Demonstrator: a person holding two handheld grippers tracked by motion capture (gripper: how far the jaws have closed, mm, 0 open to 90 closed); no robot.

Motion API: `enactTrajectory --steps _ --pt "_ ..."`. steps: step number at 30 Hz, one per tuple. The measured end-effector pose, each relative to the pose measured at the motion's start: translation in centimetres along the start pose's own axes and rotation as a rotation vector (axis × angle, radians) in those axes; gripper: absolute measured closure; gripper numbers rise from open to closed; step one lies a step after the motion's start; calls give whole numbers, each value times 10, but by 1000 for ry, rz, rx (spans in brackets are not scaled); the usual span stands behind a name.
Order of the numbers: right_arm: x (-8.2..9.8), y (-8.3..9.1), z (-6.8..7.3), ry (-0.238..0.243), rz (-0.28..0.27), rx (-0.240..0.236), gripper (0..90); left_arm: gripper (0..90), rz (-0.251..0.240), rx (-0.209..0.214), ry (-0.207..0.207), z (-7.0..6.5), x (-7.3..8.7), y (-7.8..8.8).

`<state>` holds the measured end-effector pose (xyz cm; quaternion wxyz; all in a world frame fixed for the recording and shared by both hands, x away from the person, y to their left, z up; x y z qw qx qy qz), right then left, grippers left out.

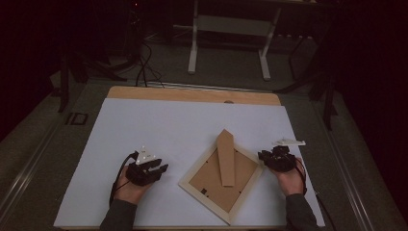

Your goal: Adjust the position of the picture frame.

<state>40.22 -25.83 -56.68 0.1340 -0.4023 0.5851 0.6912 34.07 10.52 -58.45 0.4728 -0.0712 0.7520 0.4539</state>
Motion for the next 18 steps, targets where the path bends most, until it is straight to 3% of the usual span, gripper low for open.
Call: enactTrajectory --steps 4,9,11,13,18 --pt "17 8 -2 -5 18 8 746 647 -5 6 13 1 0 1" --pt "26 11 -4 -27 17 15 740 651 9 10 12 -1 2 -1" --pt "30 14 -5 -35 20 15 782 652 13 9 10 -2 2 -2" --pt "38 17 -6 -39 37 24 882 656 16 9 7 -2 2 -2" --pt "55 17 -1 -40 74 15 900 690 23 5 1 -3 3 -4"
Point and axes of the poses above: each handheld gripper's, and its own axes: y roughly backward along the jaws, x roughly out of its underside, z roughly to its left, the point moved 10 cm from there along -y, roughly forward along the jaws, and after that the axes turned 6 degrees about x, right-handed, at the moved point
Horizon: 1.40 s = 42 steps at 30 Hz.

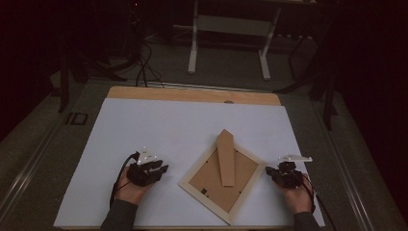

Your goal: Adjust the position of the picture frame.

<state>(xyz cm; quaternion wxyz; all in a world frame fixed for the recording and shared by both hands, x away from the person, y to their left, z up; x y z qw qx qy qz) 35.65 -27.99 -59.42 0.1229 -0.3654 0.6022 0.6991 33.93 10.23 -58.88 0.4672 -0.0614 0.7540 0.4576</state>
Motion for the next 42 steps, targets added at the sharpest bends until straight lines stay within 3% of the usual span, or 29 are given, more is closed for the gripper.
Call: enactTrajectory --steps 15,22,29,34,42 --pt "9 -1 12 0 20 -20 900 857 56 34 -55 -13 4 -11" --pt "13 3 17 11 40 -39 900 869 104 62 -69 -20 9 -22" --pt "15 4 20 17 48 -40 900 866 103 82 -69 -24 9 -23" --pt "15 4 25 28 51 -30 900 874 108 109 -86 -35 11 -24" --pt "17 6 36 31 57 -63 900 893 117 149 -106 -43 12 -25"
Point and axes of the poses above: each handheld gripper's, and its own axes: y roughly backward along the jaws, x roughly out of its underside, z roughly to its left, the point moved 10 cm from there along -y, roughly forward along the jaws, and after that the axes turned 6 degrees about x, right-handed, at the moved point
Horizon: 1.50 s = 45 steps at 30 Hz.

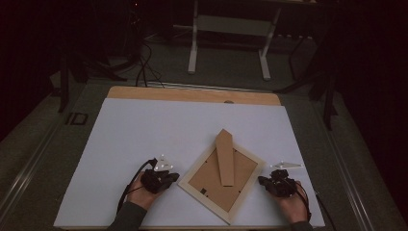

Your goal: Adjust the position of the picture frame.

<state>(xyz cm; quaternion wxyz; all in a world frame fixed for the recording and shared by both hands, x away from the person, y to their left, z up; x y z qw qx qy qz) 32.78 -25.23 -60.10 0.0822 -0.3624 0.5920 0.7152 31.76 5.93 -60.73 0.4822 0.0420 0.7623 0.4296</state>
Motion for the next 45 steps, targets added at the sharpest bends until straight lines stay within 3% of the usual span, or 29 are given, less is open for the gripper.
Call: enactTrajectory --steps 6,17,37,45 --pt "0 -2 15 14 3 -43 900 900 2 9 -9 -2 0 -1" --pt "-4 -6 34 55 0 -52 900 900 -4 -3 -18 -6 0 -2" --pt "-4 -6 47 93 26 -61 900 900 0 -15 -12 -6 0 -2" --pt "-8 -8 46 88 36 -69 900 900 12 -20 -27 -9 2 0"
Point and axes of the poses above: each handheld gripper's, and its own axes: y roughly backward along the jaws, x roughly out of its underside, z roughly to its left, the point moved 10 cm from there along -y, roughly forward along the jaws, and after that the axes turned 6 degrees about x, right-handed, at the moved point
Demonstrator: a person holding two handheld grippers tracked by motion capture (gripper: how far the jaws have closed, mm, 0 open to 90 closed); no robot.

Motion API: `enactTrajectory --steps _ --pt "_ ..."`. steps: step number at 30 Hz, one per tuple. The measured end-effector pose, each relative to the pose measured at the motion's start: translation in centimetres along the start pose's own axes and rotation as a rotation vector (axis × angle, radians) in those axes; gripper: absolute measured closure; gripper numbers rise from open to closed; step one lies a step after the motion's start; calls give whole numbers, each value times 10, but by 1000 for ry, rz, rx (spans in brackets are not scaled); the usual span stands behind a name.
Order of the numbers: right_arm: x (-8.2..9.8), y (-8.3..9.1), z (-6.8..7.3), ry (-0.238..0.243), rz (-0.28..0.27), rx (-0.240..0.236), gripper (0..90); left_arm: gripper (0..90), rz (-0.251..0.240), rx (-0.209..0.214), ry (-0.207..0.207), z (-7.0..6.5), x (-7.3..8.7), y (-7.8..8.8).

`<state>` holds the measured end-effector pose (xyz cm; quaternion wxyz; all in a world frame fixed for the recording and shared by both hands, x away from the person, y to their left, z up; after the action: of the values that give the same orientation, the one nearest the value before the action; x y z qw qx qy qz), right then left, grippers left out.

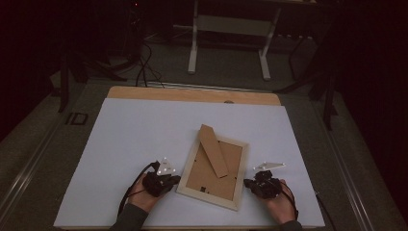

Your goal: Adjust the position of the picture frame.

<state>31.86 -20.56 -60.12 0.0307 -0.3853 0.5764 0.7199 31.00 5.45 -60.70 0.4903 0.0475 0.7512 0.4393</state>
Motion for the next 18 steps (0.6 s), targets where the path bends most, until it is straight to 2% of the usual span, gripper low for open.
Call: enactTrajectory --steps 11,14,18 --pt "-13 -9 -10 -19 9 -2 900 900 4 5 -7 -7 1 0" --pt "-19 -12 -15 -4 26 4 900 900 7 14 -13 -10 1 0" --pt "-26 -16 -21 -12 33 12 900 900 9 35 -23 -17 1 -2"
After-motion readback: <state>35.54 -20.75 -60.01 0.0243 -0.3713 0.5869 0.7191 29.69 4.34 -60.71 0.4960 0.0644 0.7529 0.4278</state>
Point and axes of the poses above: each handheld gripper's, and its own axes: y roughly backward along the jaws, x roughly out of its underside, z roughly to its left, the point moved 10 cm from there along -y, roughly forward along the jaws, and after that the axes turned 6 degrees about x, right-handed, at the moved point
